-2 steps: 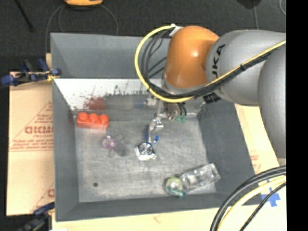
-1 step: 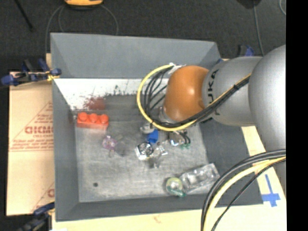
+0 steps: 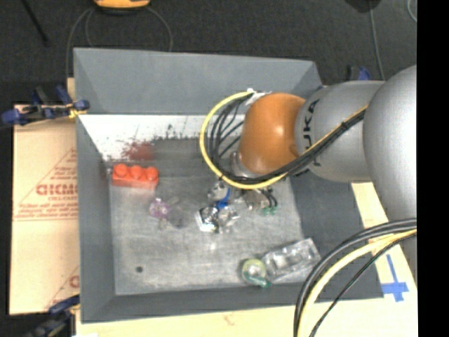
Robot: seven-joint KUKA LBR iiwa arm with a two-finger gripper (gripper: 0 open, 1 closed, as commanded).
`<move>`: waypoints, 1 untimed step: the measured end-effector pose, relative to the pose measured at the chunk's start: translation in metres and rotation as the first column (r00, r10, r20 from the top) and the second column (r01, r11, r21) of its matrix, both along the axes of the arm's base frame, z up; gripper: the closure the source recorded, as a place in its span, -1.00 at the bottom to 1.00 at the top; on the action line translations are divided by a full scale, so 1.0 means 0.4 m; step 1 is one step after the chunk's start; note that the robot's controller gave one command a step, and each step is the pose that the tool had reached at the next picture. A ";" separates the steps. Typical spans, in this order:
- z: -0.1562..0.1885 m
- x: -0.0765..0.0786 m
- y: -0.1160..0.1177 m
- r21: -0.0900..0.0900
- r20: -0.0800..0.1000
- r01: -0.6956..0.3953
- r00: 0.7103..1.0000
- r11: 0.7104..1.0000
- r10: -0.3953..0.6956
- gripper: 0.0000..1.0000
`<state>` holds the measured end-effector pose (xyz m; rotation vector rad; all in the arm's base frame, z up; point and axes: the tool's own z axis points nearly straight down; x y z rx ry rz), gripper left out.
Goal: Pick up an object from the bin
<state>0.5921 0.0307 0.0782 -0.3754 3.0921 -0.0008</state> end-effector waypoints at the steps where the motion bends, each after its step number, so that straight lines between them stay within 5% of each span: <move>1: 0.367 0.005 0.030 -0.004 -0.014 -0.015 1.000 1.000 0.015 1.00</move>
Offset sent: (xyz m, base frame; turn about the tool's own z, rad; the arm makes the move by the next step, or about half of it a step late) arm -0.0008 0.0142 0.1412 -0.0209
